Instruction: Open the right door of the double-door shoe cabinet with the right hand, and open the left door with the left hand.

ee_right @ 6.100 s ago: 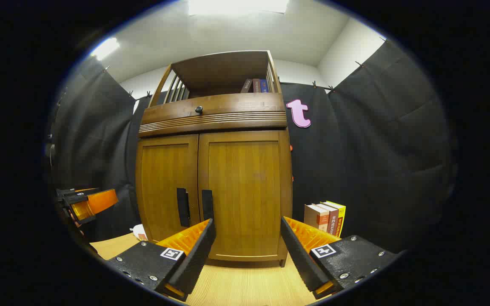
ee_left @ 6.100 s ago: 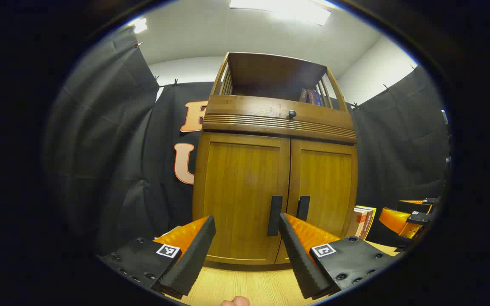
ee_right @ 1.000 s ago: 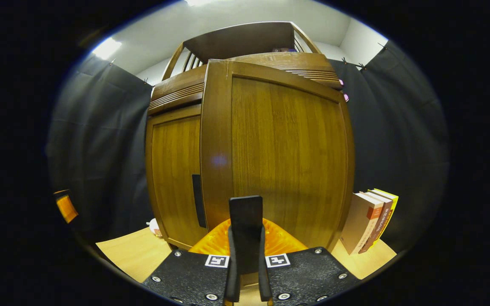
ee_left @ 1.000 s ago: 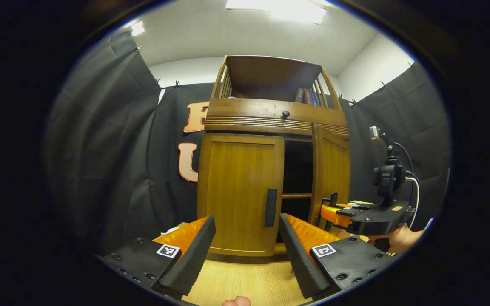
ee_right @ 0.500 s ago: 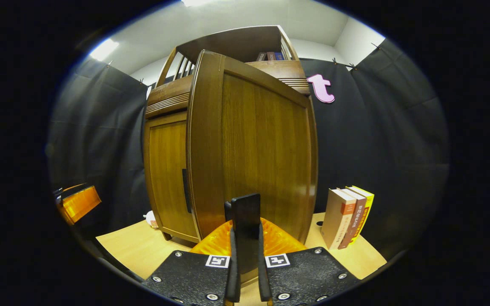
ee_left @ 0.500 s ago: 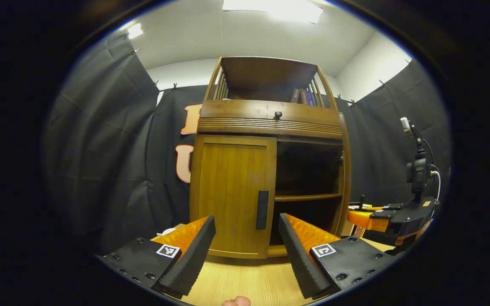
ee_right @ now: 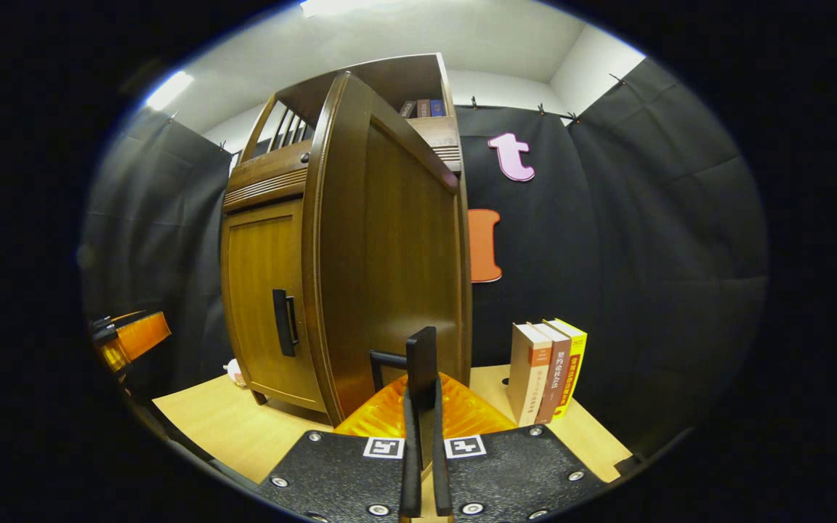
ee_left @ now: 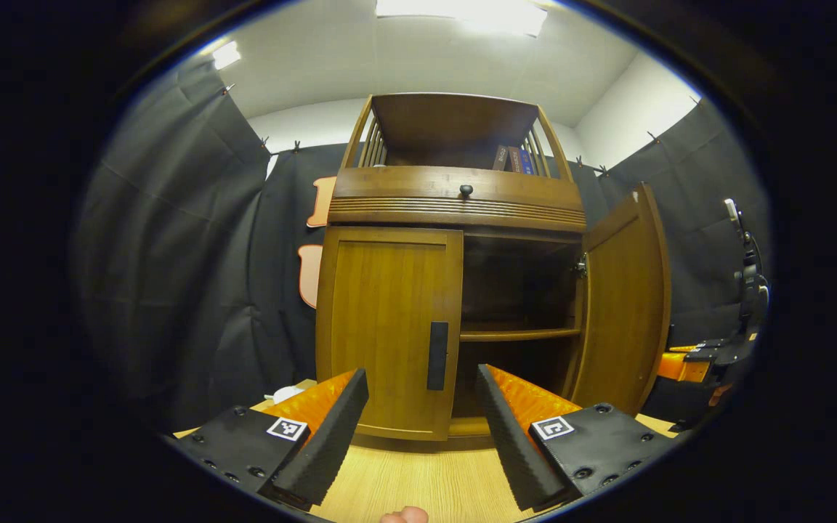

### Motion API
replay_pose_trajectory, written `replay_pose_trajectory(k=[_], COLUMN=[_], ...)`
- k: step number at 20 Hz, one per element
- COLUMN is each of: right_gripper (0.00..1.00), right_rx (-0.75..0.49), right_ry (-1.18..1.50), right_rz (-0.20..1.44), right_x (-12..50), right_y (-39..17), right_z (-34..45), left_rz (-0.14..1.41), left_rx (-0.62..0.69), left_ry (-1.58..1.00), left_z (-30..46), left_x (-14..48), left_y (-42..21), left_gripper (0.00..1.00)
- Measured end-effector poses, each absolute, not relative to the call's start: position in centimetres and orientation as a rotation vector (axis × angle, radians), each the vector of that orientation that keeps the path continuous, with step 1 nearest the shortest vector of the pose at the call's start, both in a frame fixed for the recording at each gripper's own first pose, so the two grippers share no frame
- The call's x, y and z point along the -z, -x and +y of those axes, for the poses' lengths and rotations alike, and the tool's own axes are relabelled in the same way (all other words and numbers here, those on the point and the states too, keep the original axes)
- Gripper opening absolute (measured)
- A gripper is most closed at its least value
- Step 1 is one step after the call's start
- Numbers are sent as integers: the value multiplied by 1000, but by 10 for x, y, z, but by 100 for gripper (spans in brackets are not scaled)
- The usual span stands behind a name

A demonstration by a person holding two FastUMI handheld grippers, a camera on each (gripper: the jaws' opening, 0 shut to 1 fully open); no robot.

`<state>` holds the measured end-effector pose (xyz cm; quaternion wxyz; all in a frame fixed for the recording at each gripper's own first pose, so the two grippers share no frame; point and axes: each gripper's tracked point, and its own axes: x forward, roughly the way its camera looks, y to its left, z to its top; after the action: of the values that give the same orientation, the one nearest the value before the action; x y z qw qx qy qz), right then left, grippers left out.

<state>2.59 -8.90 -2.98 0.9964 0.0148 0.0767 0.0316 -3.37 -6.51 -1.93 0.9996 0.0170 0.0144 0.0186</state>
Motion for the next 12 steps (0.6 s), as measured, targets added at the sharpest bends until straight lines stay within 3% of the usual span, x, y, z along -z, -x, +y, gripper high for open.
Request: replay_pose_trajectory(k=[2, 3, 6, 10, 12], right_gripper=[5, 10, 1, 5, 0], right_rx=[-47, -41, -11, -51, -72], right_ry=[-19, -11, -3, -39, -54], right_rz=[154, 152, 156, 147, 145], right_x=[30, 29, 33, 33, 32], right_y=[-25, -24, -20, -24, -24], right_z=[-105, -114, -143, -156, -164], left_rz=[41, 52, 64, 66, 66], left_rx=[-45, -44, -49, -51, -46], left_ry=[-34, -33, -30, -30, -36], left_z=[-66, -66, -64, -65, -64], left_x=[24, 28, 31, 32, 32], left_y=[33, 31, 28, 30, 30], left_gripper=[98, 97, 96, 97, 97])
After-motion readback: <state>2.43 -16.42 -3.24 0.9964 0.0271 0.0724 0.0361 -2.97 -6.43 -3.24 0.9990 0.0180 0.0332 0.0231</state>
